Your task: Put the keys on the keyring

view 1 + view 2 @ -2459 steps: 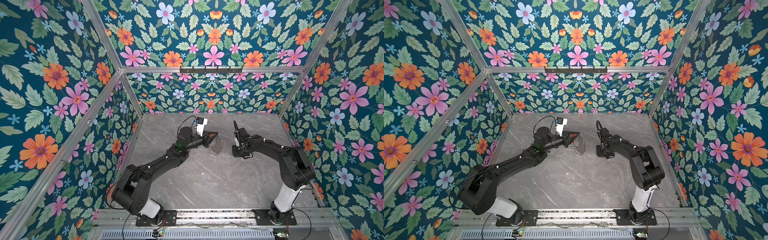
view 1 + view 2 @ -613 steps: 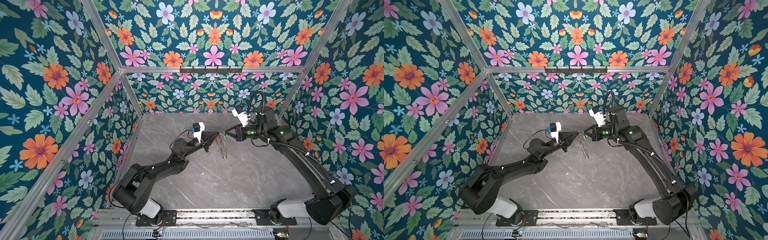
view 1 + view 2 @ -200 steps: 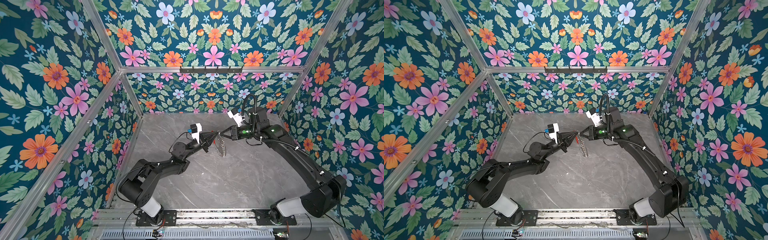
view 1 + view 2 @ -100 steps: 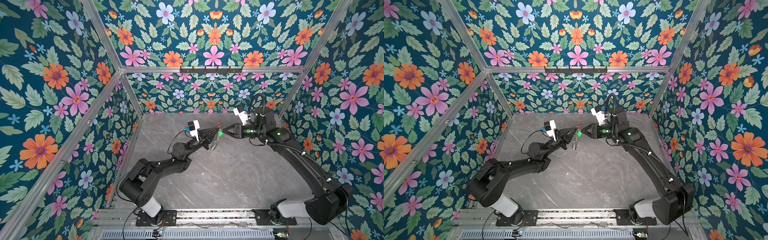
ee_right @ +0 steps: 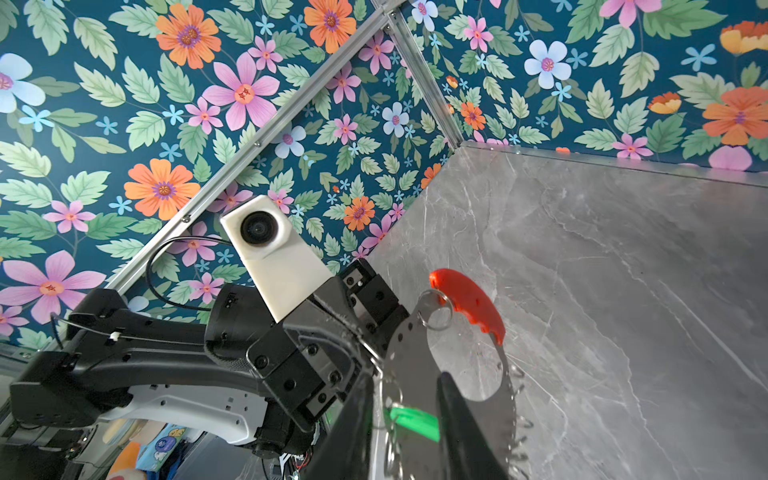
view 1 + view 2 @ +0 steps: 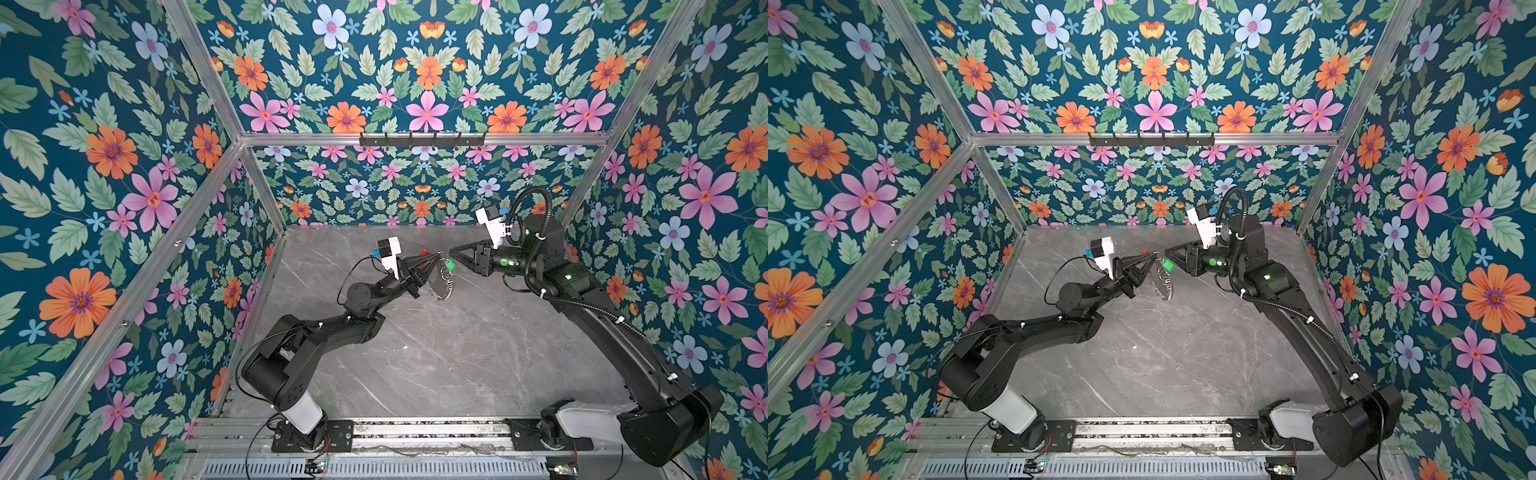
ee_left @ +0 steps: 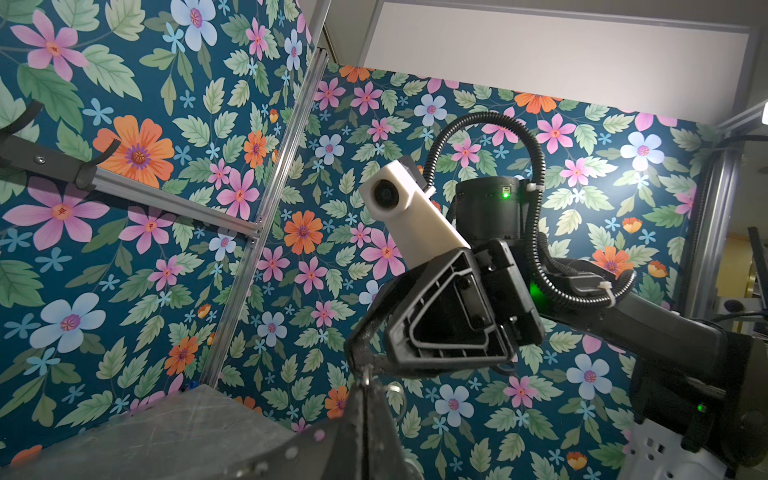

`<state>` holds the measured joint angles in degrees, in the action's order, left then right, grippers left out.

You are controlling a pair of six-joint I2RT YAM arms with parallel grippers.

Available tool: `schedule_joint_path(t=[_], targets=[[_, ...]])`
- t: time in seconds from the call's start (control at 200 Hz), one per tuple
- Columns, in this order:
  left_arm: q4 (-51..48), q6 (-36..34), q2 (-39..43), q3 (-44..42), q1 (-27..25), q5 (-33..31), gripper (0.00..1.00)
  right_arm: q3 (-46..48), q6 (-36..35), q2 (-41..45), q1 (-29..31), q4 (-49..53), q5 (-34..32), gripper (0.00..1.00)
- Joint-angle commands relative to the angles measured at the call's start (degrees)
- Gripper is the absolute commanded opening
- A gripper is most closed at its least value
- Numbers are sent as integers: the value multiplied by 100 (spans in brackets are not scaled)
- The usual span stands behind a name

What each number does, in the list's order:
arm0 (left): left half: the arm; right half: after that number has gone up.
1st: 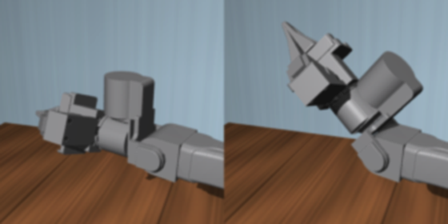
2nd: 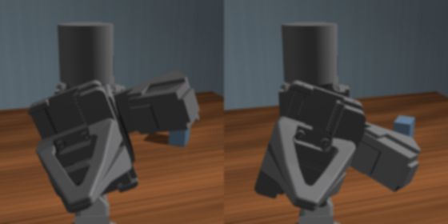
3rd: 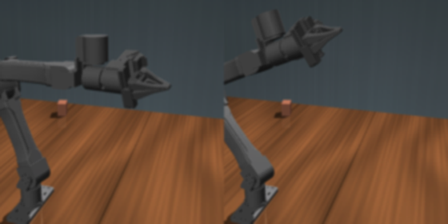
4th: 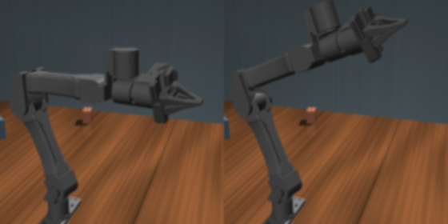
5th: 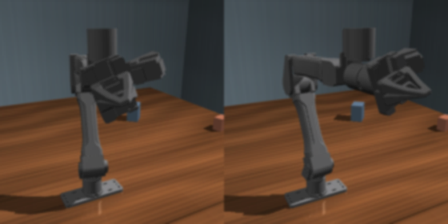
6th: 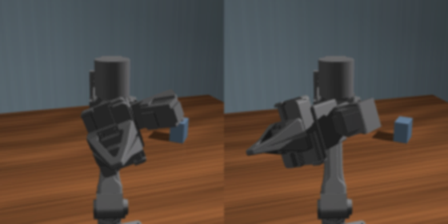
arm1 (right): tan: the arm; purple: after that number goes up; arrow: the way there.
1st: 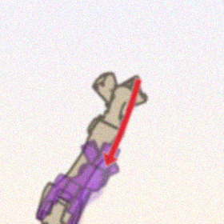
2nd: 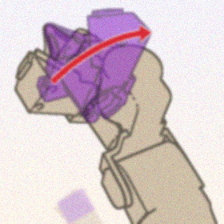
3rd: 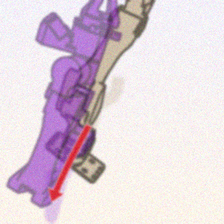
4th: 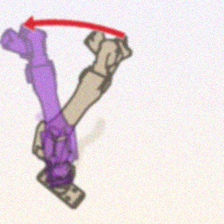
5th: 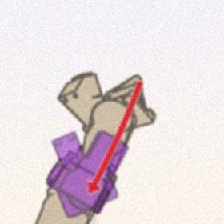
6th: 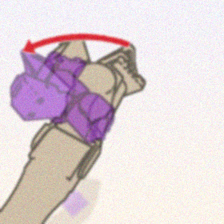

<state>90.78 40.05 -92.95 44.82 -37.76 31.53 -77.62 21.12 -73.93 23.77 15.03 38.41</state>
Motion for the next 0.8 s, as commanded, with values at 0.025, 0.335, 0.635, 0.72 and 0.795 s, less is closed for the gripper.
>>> schedule_joint_path(t=[0.025, 0.335, 0.635, 0.72, 0.795], targets=[[502, 11, 73, 2, -1, 38, 0, -68, 158, -96, 4, -406, 286, 25], [502, 55, 162, -27, 0, 42, 0, 96, 348, -140, 82, -745, 569, 15], [506, 121, 141, -25, 0, 24, 0, 196, 344, -125, 139, -798, 641, 13], [502, 118, 147, -46, 1, -19, 0, 280, 380, -77, 142, -890, 632, 14], [502, 119, 147, -52, 4, -68, 0, 368, 431, -26, 146, -1014, 650, 14]])
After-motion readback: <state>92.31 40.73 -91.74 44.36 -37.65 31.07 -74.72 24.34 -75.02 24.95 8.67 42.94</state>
